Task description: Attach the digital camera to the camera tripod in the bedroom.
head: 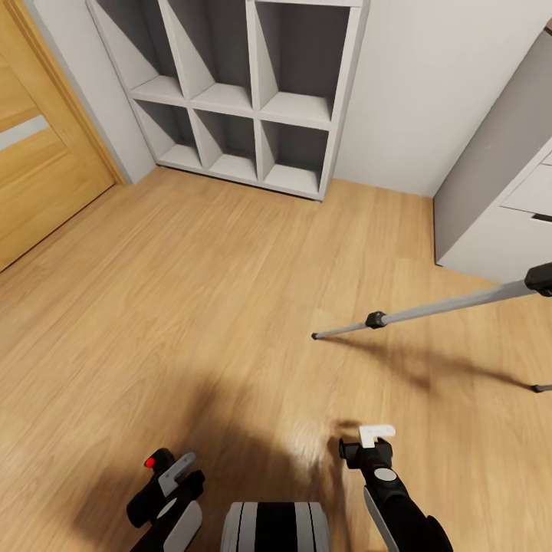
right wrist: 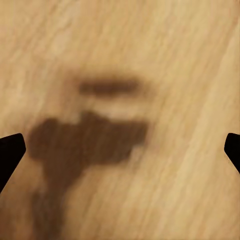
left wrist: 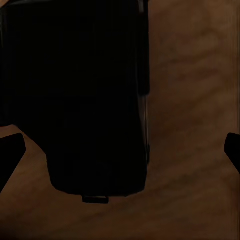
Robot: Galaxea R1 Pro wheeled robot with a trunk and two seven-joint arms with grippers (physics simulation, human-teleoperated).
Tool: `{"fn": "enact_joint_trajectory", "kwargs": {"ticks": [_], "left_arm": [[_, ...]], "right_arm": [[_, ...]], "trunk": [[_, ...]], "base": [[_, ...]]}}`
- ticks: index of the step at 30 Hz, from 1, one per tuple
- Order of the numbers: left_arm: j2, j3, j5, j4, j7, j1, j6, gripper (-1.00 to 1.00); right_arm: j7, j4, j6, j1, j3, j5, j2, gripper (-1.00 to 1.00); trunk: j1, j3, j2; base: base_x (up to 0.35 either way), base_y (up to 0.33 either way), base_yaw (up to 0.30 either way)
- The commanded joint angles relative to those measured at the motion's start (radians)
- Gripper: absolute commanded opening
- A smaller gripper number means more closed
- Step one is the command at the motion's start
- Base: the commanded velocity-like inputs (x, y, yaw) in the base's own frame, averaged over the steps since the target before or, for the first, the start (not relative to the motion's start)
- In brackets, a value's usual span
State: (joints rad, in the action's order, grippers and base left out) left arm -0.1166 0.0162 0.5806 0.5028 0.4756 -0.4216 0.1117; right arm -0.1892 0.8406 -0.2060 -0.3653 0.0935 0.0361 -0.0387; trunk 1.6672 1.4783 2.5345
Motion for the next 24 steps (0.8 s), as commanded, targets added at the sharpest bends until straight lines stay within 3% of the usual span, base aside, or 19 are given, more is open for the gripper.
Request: {"fn": "enact_joint_trajectory", "kwargs": {"ticks": [1,14,15,20,24], "left_arm": [[0.000,0.002,0.010,0.000,0.002,0.000,0.006,1.00],[0.000,0.002,0.012,0.000,0.002,0.000,0.006,1.00],[0.001,0.002,0.032,-0.001,0.002,0.000,0.006,-1.00],[0.005,0.002,0.084,-0.002,0.001,0.000,0.006,-1.00],[0.009,0.003,0.097,-0.003,0.000,0.000,0.006,-1.00]], "right_arm": [[-0.006,0.002,-0.008,0.000,0.003,0.004,0.000,1.00],[-0.006,0.002,-0.007,0.000,0.002,0.004,0.000,1.00],[-0.006,0.002,-0.007,0.000,0.002,0.004,0.000,1.00],[-0.006,0.002,-0.007,0.000,0.002,0.004,0.000,1.00],[-0.006,0.002,-0.007,0.000,0.002,0.004,0.000,1.00]], "trunk": [[0.000,0.001,0.000],[0.000,0.001,0.000],[0.000,0.001,0.000],[0.000,0.001,0.000],[0.000,0.001,0.000]], "base": [[0.021,0.000,0.000],[0.005,0.000,0.000],[0.000,0.000,0.000],[0.000,0.000,0.000],[0.000,0.000,0.000]]}}
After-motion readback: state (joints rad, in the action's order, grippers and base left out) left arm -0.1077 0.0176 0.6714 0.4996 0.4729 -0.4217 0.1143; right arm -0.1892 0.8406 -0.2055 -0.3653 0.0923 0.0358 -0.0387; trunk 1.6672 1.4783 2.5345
